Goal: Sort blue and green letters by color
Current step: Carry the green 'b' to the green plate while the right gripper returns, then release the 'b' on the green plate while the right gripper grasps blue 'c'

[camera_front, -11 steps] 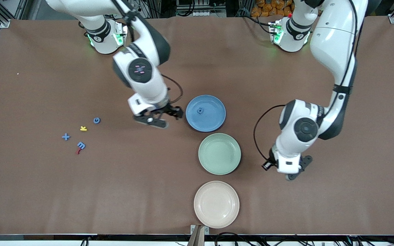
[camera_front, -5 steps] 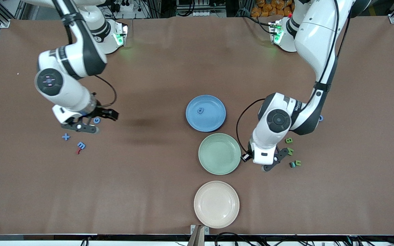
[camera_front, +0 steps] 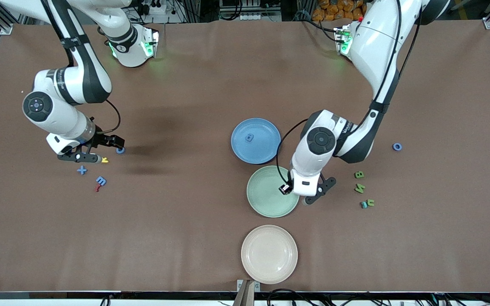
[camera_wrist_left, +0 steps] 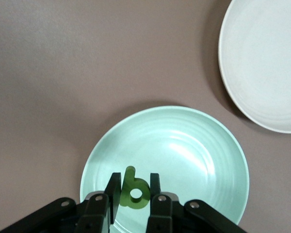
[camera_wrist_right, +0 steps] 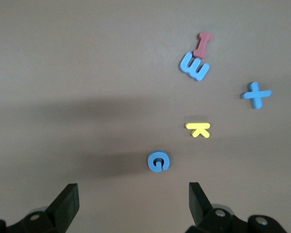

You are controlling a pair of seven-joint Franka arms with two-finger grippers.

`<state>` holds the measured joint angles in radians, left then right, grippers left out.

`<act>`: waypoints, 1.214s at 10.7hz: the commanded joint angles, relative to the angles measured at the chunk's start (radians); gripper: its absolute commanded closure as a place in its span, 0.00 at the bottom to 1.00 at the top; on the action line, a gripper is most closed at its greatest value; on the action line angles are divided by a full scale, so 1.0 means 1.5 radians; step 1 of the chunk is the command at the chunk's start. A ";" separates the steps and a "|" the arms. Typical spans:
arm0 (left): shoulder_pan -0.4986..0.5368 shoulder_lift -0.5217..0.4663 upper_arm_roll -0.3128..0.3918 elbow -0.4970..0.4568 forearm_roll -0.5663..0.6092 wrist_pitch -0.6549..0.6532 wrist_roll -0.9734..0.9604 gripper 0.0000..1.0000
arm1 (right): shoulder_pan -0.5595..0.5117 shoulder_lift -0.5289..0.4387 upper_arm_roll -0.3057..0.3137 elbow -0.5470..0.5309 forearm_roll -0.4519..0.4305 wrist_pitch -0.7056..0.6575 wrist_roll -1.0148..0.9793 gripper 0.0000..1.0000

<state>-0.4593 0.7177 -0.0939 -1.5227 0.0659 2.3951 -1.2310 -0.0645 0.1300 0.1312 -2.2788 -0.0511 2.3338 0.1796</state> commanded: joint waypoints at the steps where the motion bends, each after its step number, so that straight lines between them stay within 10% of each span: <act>1: -0.012 -0.002 0.004 -0.006 0.016 0.009 -0.038 0.69 | -0.005 0.014 0.006 -0.090 -0.005 0.132 -0.010 0.00; 2: -0.014 -0.002 0.006 -0.008 0.020 0.008 -0.042 0.08 | -0.006 0.027 0.006 -0.090 -0.010 0.137 -0.012 0.02; 3: -0.019 -0.003 0.007 -0.012 0.020 0.004 -0.042 0.00 | -0.017 0.036 0.006 -0.090 -0.012 0.146 -0.013 0.02; 13: 0.059 -0.108 0.004 -0.163 0.047 -0.031 0.176 0.00 | -0.054 0.118 -0.015 -0.086 -0.010 0.228 -0.062 0.23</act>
<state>-0.4080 0.6725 -0.0808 -1.6232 0.1128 2.3505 -1.0546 -0.1278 0.3004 0.1042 -2.4077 -0.0584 2.6653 0.0942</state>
